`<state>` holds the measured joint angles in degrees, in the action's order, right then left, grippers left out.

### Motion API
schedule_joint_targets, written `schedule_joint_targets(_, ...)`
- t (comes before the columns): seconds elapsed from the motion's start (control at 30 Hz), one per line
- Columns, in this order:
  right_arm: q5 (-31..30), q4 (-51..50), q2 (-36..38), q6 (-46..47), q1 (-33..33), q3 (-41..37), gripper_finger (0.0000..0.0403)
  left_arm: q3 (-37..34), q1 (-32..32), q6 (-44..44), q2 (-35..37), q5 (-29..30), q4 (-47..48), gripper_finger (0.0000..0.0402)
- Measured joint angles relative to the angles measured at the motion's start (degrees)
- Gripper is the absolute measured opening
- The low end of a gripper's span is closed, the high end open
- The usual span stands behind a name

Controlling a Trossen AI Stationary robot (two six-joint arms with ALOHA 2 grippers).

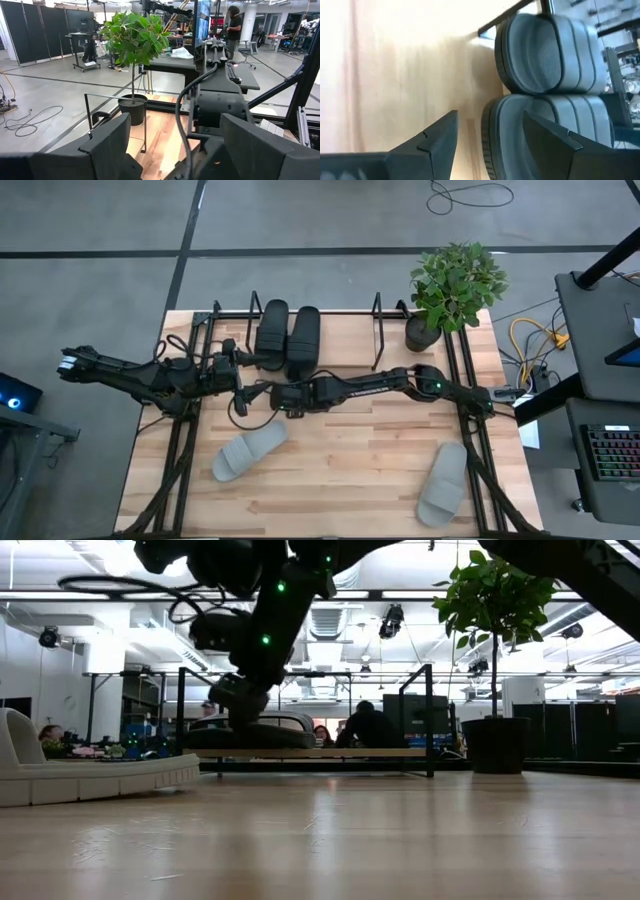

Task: Pick and place slides into the shelf
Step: Put the black slipper on the shelf

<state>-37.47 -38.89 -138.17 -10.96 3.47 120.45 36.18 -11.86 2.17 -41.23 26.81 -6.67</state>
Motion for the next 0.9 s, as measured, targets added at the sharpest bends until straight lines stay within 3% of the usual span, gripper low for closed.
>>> schedule_joint_targets(0.13, -0.79, -0.34, 0.02, -2.21, 1.09, 1.90, 0.0212, 0.00, 0.00, 0.00, 0.00, 0.00, 0.01, 0.0293)
schedule_joint_targets(0.3, -17.45, -3.61, 0.94, -4.96, 2.41, 5.64, 0.0205, 0.00, 0.00, 0.01, 0.00, 0.00, 0.07, 0.0293)
schedule_joint_targets(0.37, -19.51, -4.99, 2.42, -4.56, 1.70, 6.27, 0.0194, 0.00, -0.01, 0.04, 0.00, 0.00, 0.09, 0.0293)
schedule_joint_targets(0.43, -15.01, -7.84, 4.24, -1.82, 0.02, 6.22, 0.0175, 0.02, 0.13, 0.19, 0.03, 1.10, -0.13, 0.0292)
schedule_joint_targets(0.5, -6.12, -11.16, 5.90, 2.12, -2.13, 6.07, 0.0146, 0.00, 0.10, 0.45, 0.11, 0.57, 0.76, 0.0292)
schedule_joint_targets(0.7, 9.79, -15.73, 9.85, 5.98, -8.27, 3.68, 0.0026, -0.07, -0.26, 0.42, 1.49, -0.24, 2.21, 0.0292)
schedule_joint_targets(0.9, 22.11, -11.49, 16.92, 5.36, -11.07, -4.30, 0.0010, -0.09, -0.37, 0.46, 4.58, 0.03, 6.97, 0.0293)
